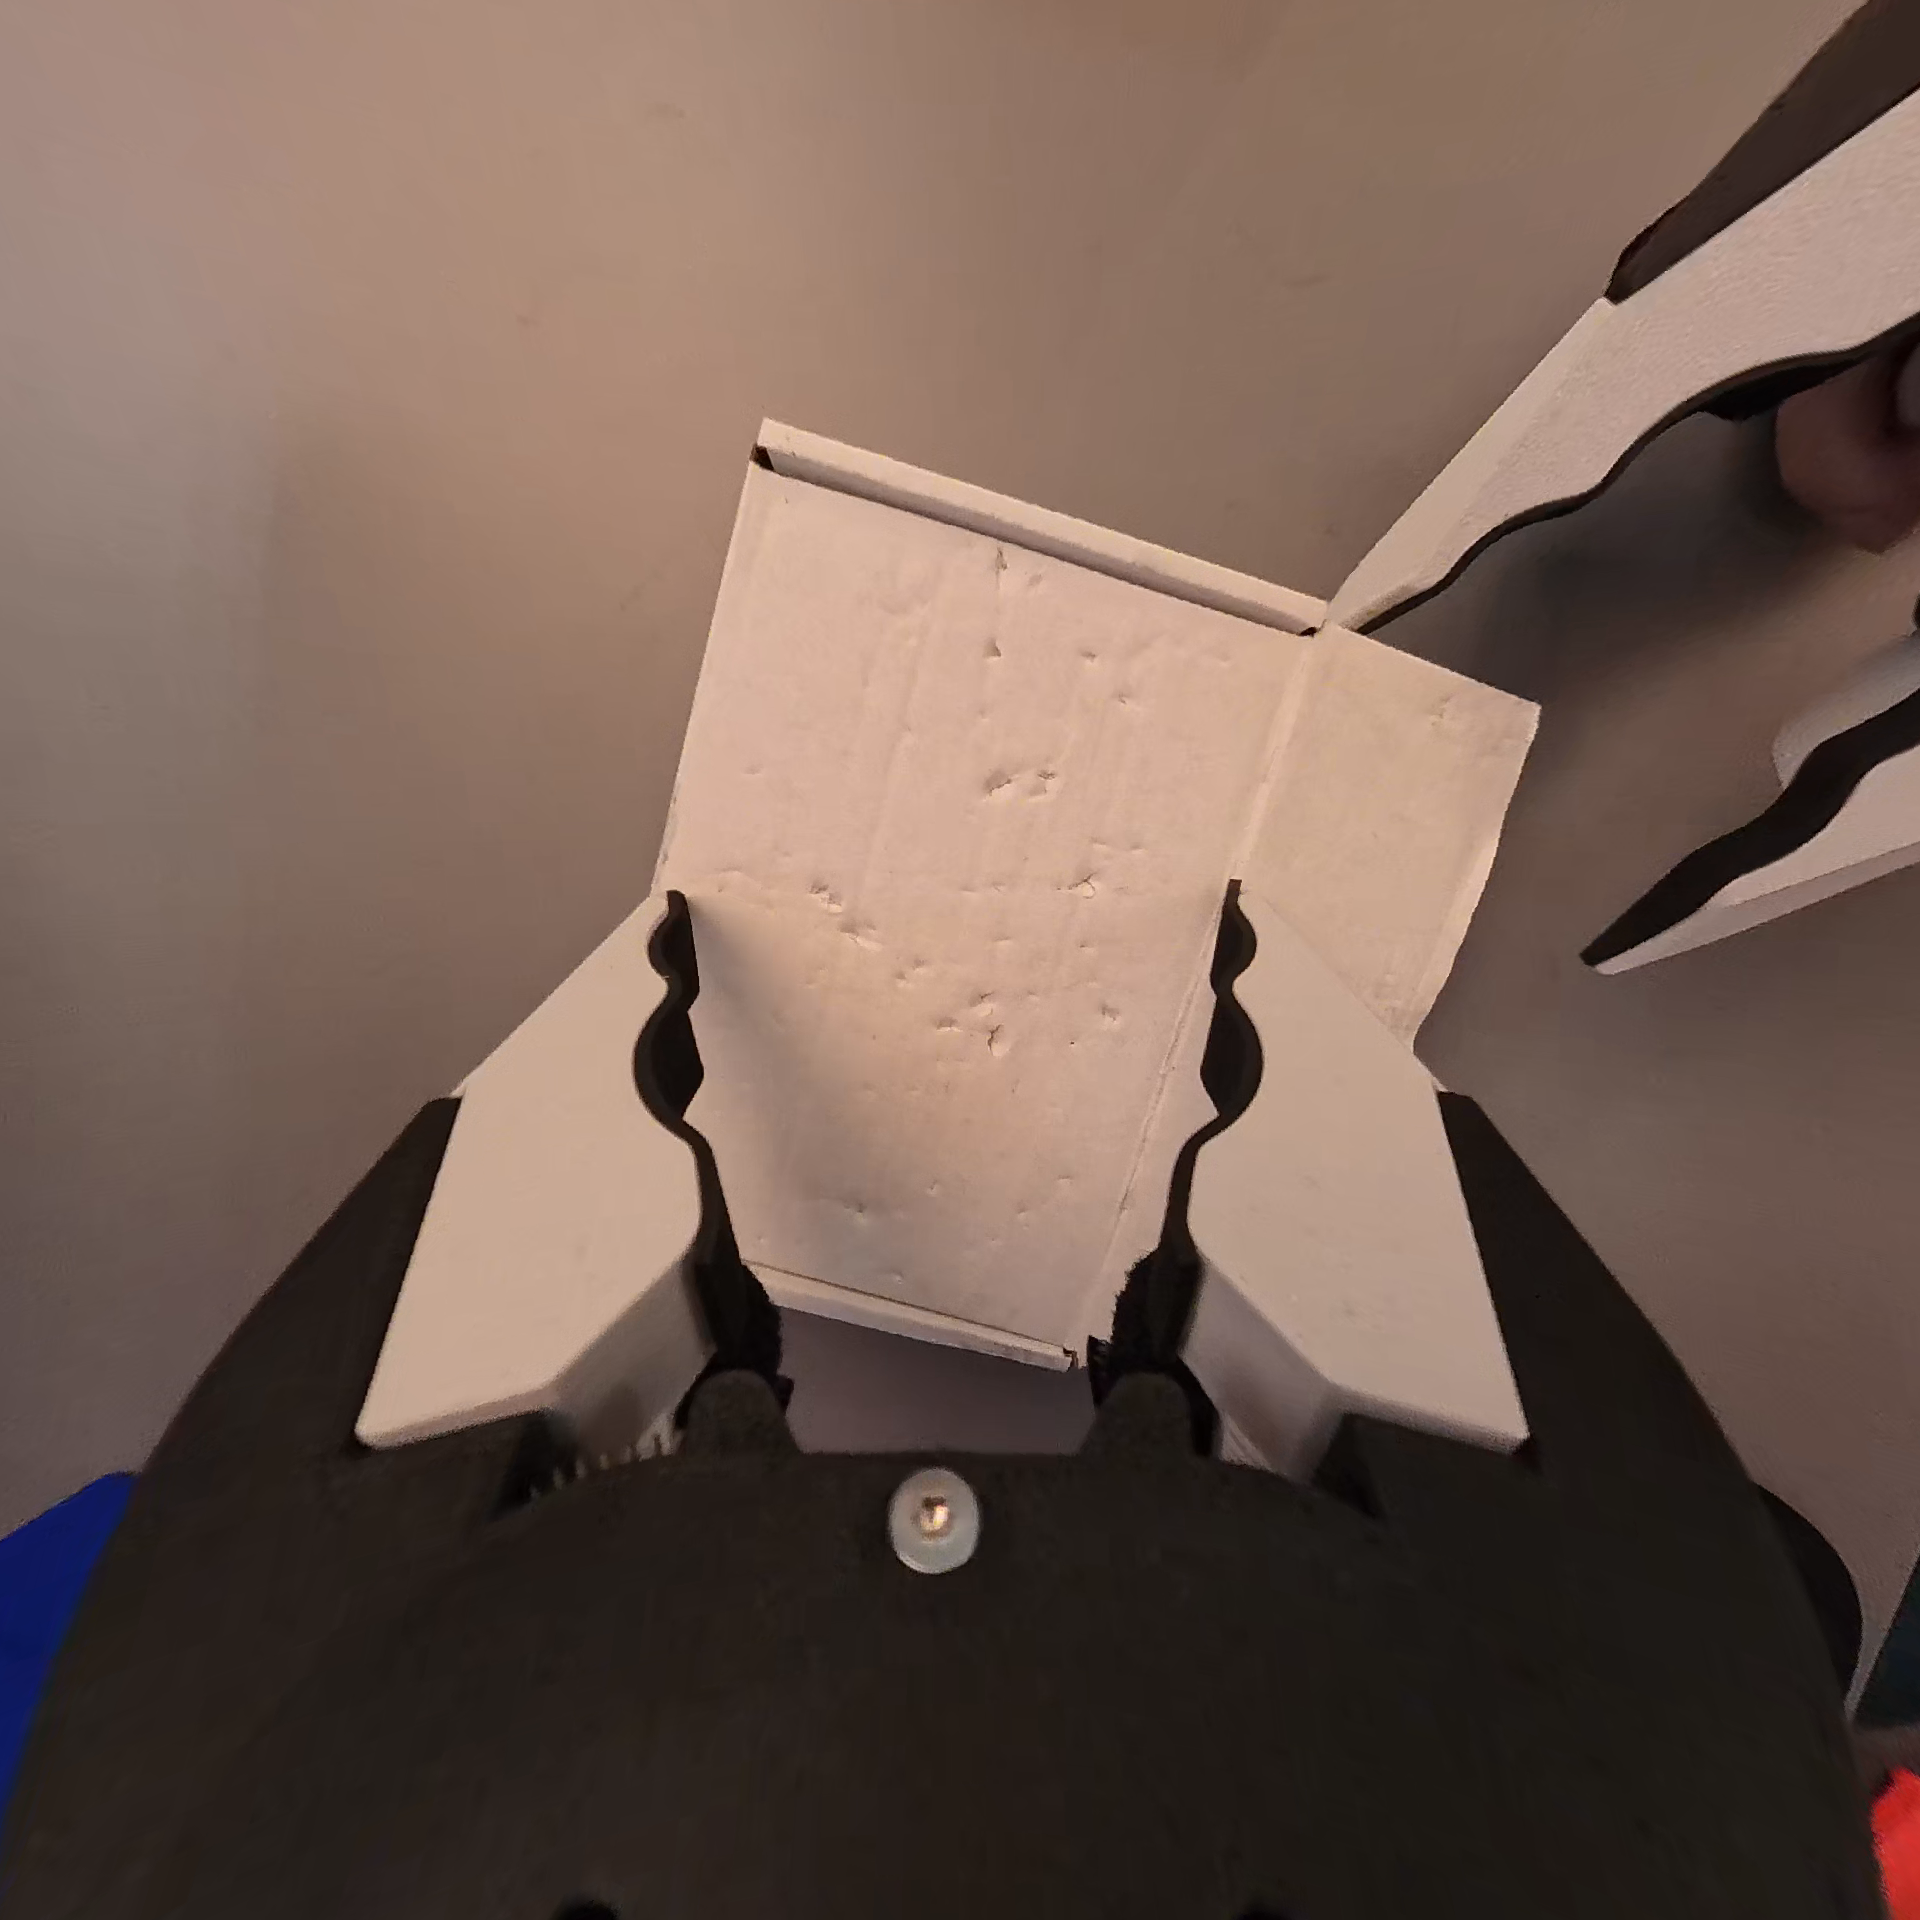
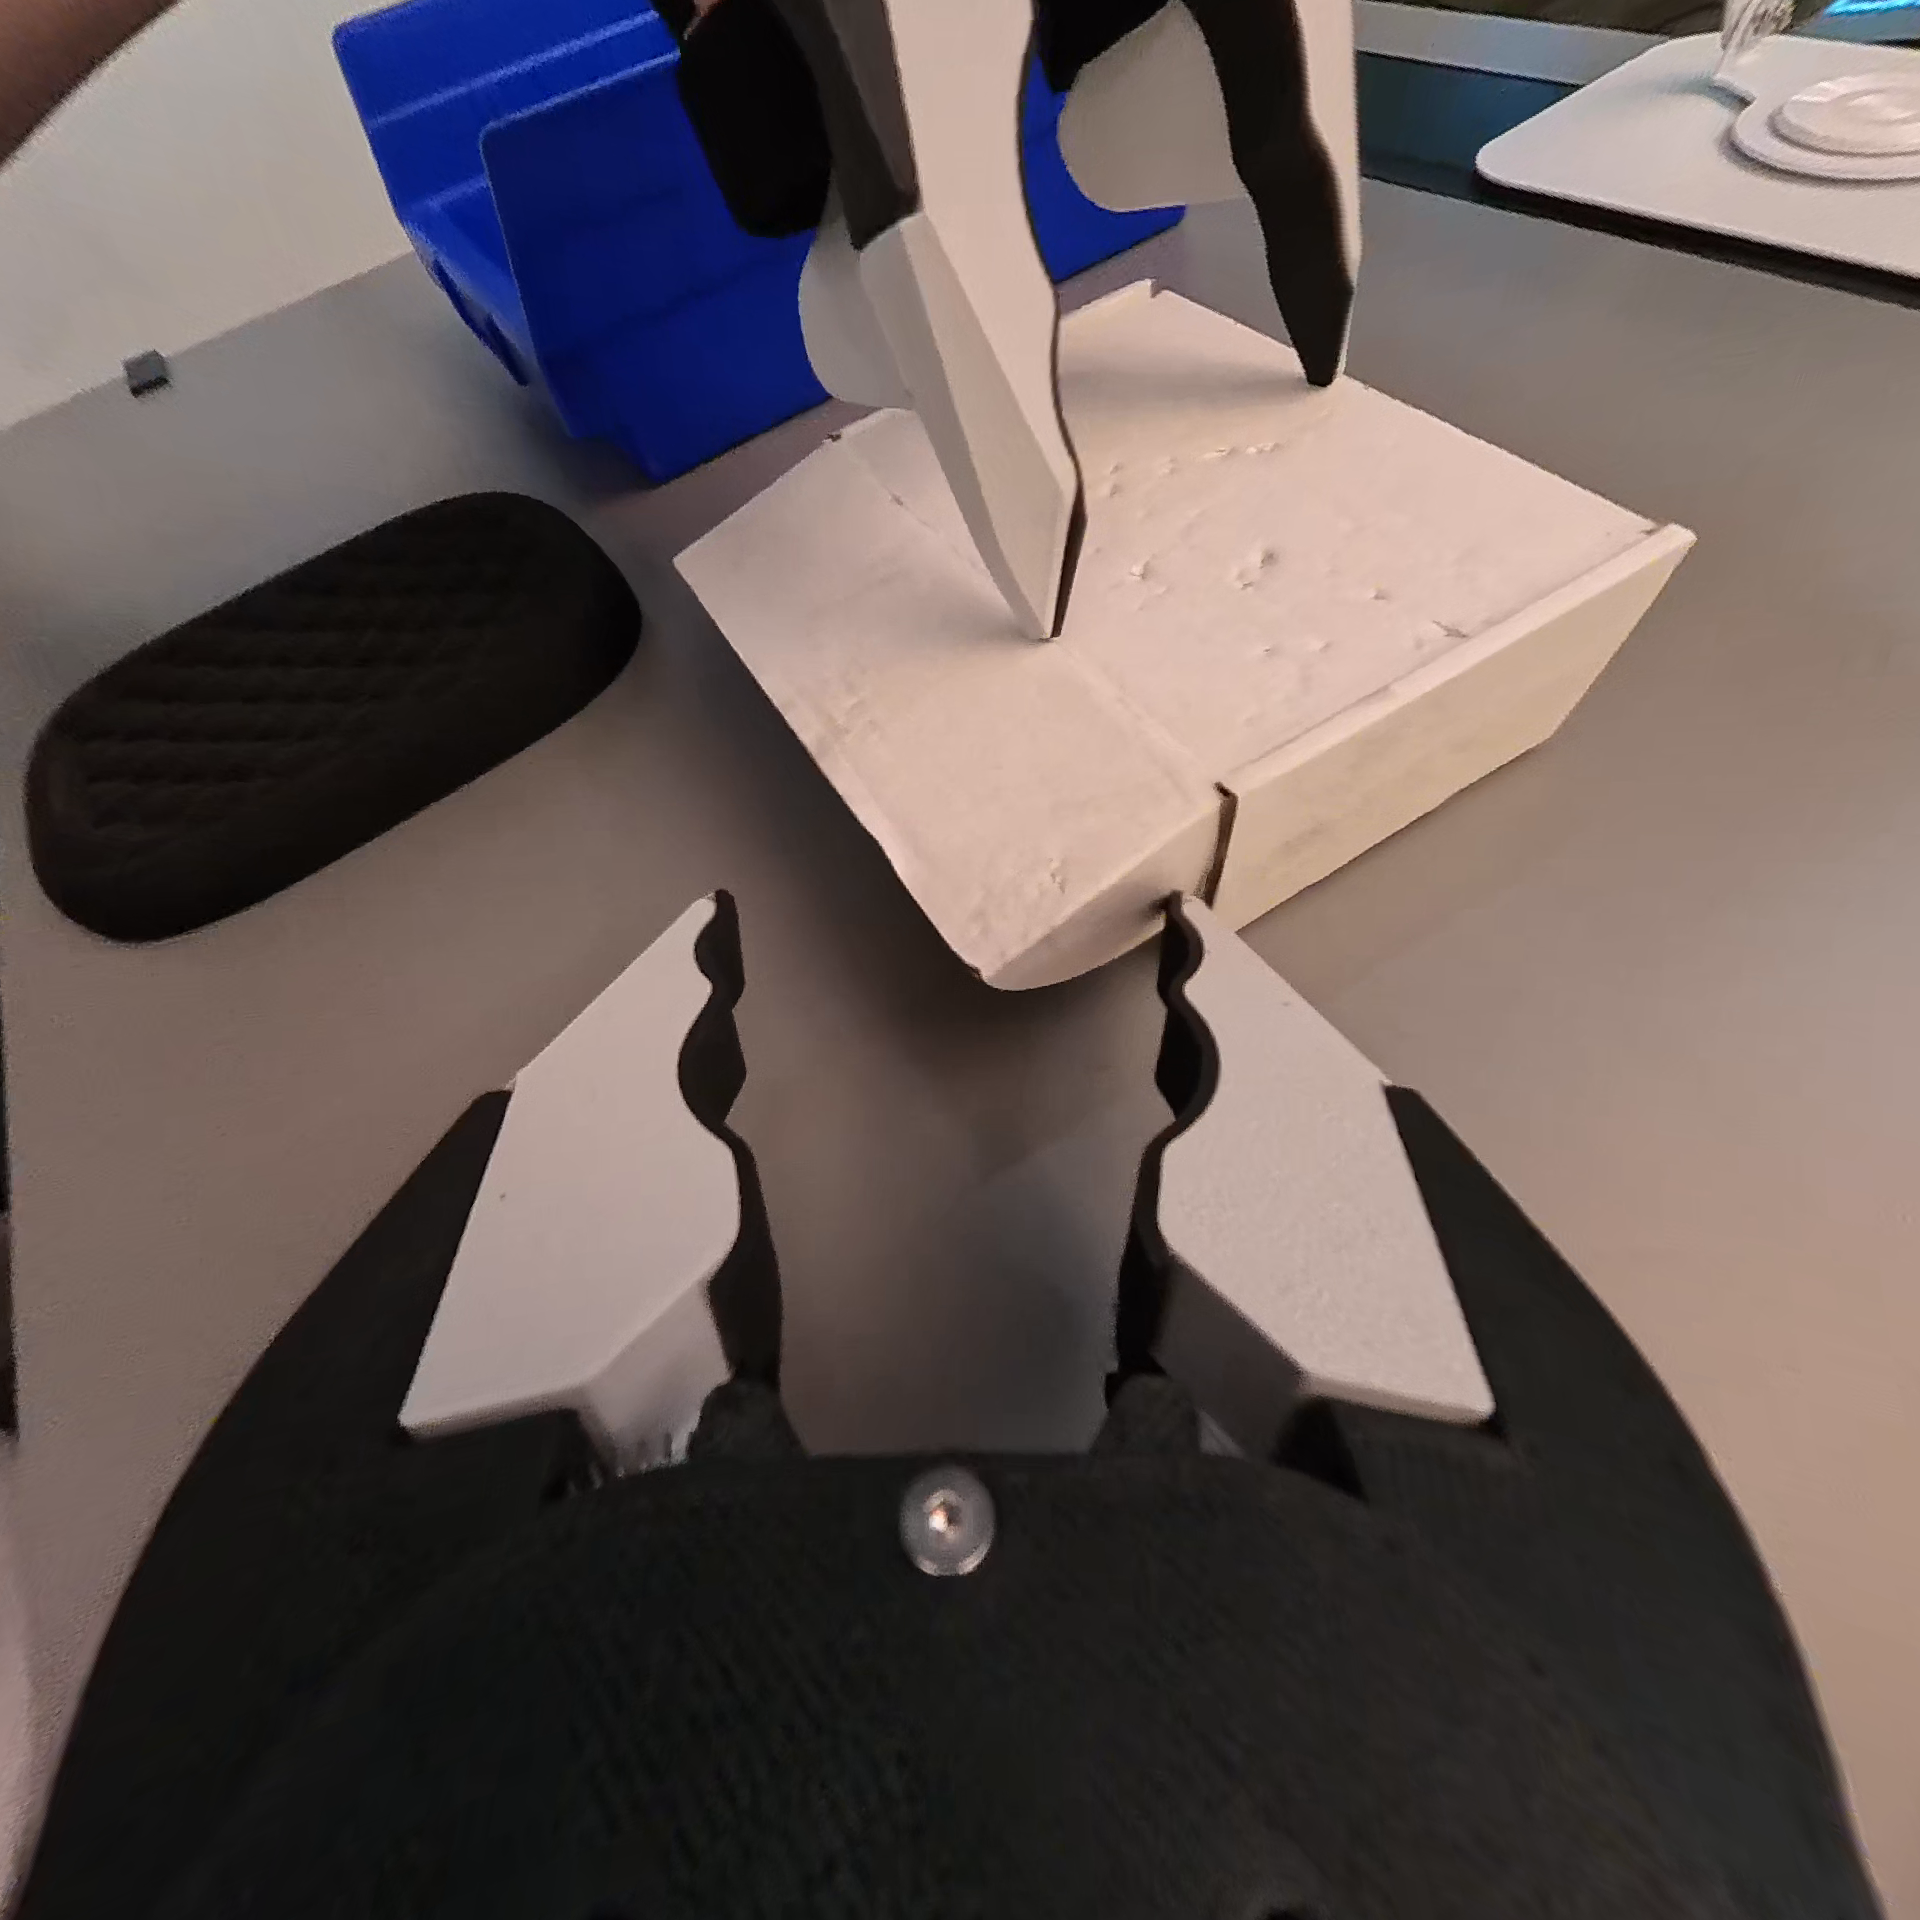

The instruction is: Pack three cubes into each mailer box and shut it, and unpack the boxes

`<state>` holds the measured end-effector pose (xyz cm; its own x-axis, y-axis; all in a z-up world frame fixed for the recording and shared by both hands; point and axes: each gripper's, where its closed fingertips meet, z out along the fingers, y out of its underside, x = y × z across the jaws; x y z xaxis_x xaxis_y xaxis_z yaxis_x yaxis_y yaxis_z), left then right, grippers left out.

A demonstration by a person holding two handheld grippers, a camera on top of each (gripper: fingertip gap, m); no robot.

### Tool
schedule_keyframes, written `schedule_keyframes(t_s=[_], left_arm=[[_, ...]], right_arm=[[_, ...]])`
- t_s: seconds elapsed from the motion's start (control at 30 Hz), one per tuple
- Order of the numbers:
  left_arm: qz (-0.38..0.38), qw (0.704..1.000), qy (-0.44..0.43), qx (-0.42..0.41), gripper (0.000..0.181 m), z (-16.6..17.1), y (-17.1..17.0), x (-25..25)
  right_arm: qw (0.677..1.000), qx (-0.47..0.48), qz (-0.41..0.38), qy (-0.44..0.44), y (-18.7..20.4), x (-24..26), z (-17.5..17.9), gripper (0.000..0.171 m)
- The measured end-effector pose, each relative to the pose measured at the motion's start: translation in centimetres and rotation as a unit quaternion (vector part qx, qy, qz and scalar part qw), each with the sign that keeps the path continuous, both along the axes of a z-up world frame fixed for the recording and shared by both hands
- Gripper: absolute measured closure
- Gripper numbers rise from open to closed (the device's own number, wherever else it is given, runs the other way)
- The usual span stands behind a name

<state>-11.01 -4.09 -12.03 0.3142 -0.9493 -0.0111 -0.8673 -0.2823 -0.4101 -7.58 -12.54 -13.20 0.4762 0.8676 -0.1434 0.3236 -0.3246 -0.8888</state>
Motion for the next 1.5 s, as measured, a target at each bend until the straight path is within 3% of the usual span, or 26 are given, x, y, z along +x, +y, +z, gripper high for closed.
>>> schedule_keyframes(t_s=[0.03, 0.47, 0.7, 0.8, 0.93, 1.17, 1.27, 1.5], left_arm=[[0.0, 1.0, 0.0, 0.0, 0.082, 0.0, 0.0, 0.0], [-0.001, 1.0, 0.008, -0.001, 0.082, 0.0, -0.1, 0.0], [0.0, 1.0, 0.009, -0.001, 0.083, 0.0, -0.1, 0.0], [-0.002, 1.0, 0.017, -0.004, 0.083, 0.0, 0.0, 0.0], [-0.001, 1.0, 0.023, -0.006, 0.083, -0.1, 0.0, -0.1], [-0.002, 1.0, 0.014, -0.003, 0.083, 0.0, 0.0, -0.1], [-0.004, 1.0, 0.019, -0.004, 0.083, 0.0, 0.0, -0.1], [-0.006, 1.0, 0.02, -0.003, 0.083, 0.0, -0.1, -0.1]], right_arm=[[1.0, 0.01, -0.001, -0.011, 0.1, 0.0, -0.1, 0.092], [1.0, -0.003, -0.01, -0.005, -0.1, -0.8, 0.0, 0.075], [0.996, 0.002, -0.089, -0.013, 0.1, -2.2, -0.1, 0.052], [0.996, 0.002, -0.083, -0.02, 0.3, -1.8, -0.2, 0.06], [0.997, -0.033, -0.065, 0.038, 0.4, -1.6, 0.5, 0.065], [0.985, -0.104, -0.102, 0.092, 1.9, 0.2, 0.5, 0.112], [0.981, -0.119, -0.106, 0.106, 2.4, 0.5, 0.3, 0.123], [0.992, -0.087, -0.07, 0.064, 2.4, 0.6, 0.0, 0.126]])
